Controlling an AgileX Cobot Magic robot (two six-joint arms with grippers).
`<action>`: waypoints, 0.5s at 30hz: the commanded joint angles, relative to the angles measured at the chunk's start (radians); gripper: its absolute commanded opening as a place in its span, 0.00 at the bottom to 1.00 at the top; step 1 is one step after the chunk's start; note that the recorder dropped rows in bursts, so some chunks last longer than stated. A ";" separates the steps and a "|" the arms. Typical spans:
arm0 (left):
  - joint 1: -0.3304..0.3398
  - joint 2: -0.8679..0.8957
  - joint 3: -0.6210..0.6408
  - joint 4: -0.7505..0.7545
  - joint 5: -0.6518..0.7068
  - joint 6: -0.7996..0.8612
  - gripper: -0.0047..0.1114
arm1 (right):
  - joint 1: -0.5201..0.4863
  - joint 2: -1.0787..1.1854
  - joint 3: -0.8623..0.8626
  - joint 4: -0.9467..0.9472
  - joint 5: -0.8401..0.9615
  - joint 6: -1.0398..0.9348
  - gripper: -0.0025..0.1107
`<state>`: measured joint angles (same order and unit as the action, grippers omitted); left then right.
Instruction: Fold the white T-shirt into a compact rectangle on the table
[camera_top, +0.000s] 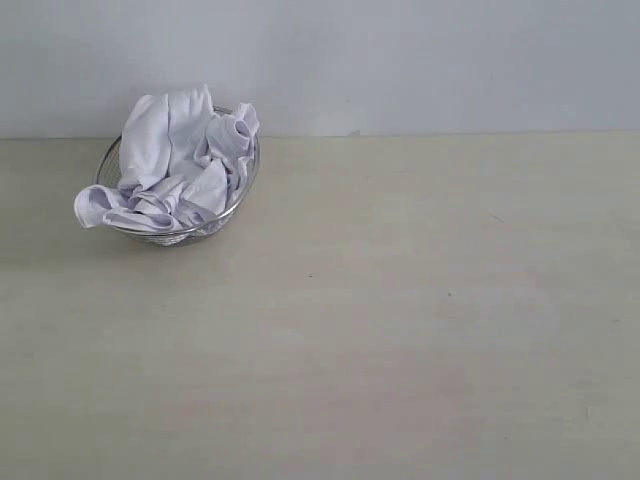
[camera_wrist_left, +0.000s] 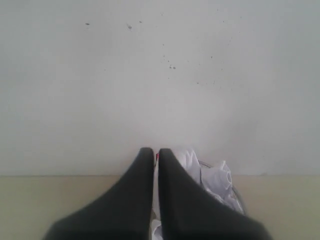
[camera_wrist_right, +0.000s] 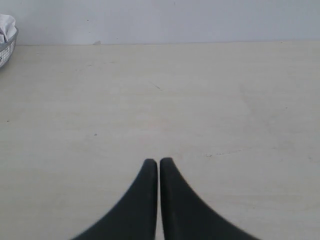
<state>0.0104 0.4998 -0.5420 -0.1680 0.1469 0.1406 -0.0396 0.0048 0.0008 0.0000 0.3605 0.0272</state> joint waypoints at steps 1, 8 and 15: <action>0.001 0.193 -0.115 -0.025 0.027 -0.008 0.08 | 0.001 -0.005 -0.001 -0.010 -0.005 -0.005 0.02; -0.032 0.580 -0.492 -0.113 0.178 0.083 0.08 | 0.001 -0.005 -0.001 -0.010 -0.005 -0.005 0.02; -0.044 0.918 -0.875 -0.163 0.438 0.121 0.08 | 0.001 -0.005 -0.001 -0.010 -0.005 -0.005 0.02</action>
<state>-0.0260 1.3046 -1.2866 -0.3004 0.4790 0.2481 -0.0396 0.0048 0.0008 0.0000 0.3605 0.0272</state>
